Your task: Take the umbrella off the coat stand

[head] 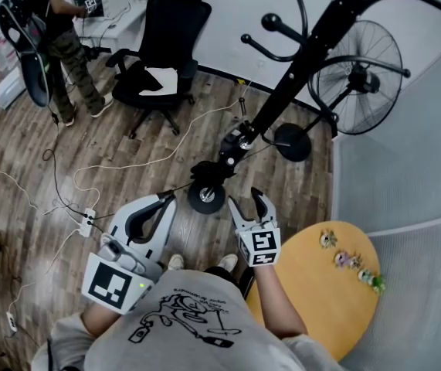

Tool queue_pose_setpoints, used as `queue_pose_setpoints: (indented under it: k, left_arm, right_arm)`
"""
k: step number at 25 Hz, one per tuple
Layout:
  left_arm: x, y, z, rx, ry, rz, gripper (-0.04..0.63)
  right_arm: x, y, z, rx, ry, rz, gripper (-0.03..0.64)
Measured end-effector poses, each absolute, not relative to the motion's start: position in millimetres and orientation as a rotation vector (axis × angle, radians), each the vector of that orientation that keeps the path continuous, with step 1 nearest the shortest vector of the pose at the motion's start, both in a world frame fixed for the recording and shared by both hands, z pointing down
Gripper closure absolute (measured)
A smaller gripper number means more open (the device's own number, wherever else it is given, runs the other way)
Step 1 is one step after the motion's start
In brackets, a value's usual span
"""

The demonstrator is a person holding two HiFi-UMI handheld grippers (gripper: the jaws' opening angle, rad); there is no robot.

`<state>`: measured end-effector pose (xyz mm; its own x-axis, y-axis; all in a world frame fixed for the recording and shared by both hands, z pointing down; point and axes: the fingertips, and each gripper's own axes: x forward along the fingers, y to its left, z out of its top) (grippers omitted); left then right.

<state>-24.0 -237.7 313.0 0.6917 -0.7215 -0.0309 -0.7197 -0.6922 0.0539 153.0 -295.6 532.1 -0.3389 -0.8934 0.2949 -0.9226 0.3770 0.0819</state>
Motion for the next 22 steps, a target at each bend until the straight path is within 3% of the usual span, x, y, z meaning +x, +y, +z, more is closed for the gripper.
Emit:
queue_pose_setpoints:
  k: [22]
  left_arm:
    - [-24,-251,312,2.858,-1.214,-0.083,0.588]
  right_arm:
    - [158,-343,622,1.550,-2.266,0.229,0.344]
